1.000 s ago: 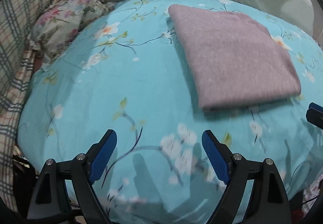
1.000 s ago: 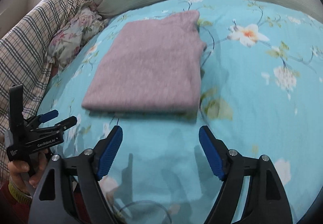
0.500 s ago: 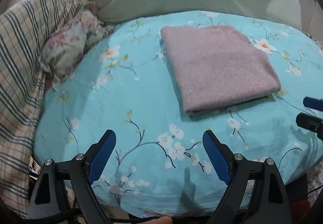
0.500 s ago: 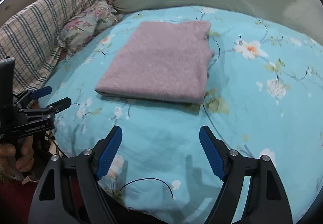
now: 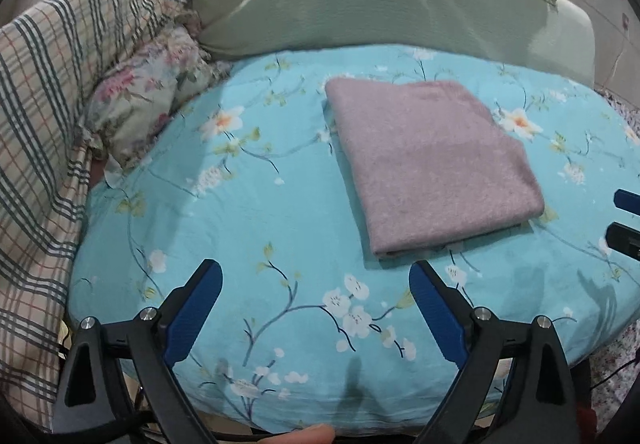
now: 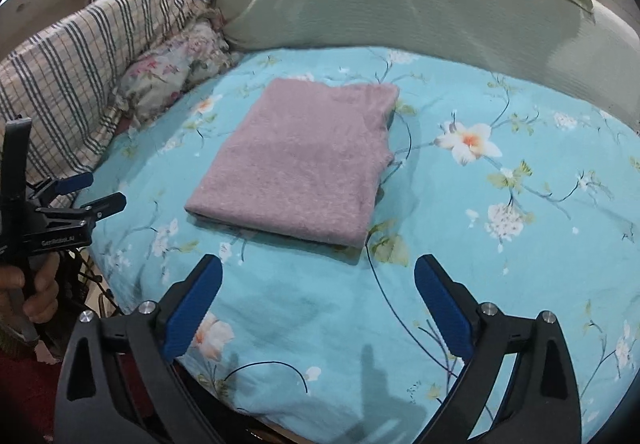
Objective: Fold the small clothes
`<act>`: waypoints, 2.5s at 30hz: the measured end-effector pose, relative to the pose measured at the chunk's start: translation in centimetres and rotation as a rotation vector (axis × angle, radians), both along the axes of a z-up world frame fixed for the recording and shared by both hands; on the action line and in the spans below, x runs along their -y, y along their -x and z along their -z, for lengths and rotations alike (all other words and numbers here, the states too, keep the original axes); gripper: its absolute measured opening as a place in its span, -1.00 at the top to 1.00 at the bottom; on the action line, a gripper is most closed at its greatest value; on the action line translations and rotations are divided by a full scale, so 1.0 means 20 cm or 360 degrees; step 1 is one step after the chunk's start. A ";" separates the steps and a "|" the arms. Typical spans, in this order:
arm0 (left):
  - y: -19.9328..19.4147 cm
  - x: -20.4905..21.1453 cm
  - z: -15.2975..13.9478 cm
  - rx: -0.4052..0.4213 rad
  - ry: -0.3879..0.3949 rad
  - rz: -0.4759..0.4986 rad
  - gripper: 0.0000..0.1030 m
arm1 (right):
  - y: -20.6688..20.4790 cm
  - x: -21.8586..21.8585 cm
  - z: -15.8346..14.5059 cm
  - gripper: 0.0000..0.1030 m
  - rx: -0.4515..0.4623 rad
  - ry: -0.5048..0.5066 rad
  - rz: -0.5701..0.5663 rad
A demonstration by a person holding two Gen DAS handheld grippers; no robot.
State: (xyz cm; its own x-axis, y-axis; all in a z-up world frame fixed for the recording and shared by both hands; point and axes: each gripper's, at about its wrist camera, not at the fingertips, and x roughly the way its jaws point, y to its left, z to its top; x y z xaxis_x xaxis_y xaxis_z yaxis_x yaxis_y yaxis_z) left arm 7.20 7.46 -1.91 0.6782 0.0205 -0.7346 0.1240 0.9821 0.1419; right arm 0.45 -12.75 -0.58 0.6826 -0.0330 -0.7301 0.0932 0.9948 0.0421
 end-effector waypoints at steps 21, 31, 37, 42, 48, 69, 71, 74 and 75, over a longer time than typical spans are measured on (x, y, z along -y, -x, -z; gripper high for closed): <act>-0.11 0.09 0.10 -0.0072 -0.0015 0.0030 -0.85 | -0.20 -0.03 0.12 -0.88 -0.0109 -0.0034 0.0018; -0.07 0.10 0.04 -0.0036 0.0005 0.0039 -0.85 | -0.16 -0.05 0.08 -0.88 -0.0089 -0.0028 0.0002; -0.05 0.12 0.03 -0.0029 -0.0002 0.0034 -0.85 | -0.15 -0.05 0.06 -0.88 -0.0075 -0.0033 0.0005; -0.05 0.11 0.03 -0.0031 0.0007 0.0031 -0.85 | -0.15 -0.04 0.06 -0.88 -0.0069 -0.0033 -0.0001; -0.05 0.11 0.03 -0.0025 -0.0008 0.0025 -0.85 | -0.15 -0.05 0.06 -0.88 -0.0071 -0.0035 0.0004; -0.06 0.10 0.02 -0.0032 0.0002 0.0031 -0.85 | -0.15 -0.05 0.06 -0.88 -0.0073 -0.0036 0.0006; -0.06 0.11 0.02 -0.0032 0.0002 0.0032 -0.85 | -0.15 -0.06 0.06 -0.88 -0.0074 -0.0037 0.0006; -0.06 0.11 0.02 -0.0034 0.0003 0.0034 -0.85 | -0.15 -0.06 0.06 -0.88 -0.0073 -0.0036 0.0006; -0.06 0.11 0.02 -0.0034 0.0003 0.0033 -0.85 | -0.15 -0.06 0.06 -0.88 -0.0073 -0.0037 0.0004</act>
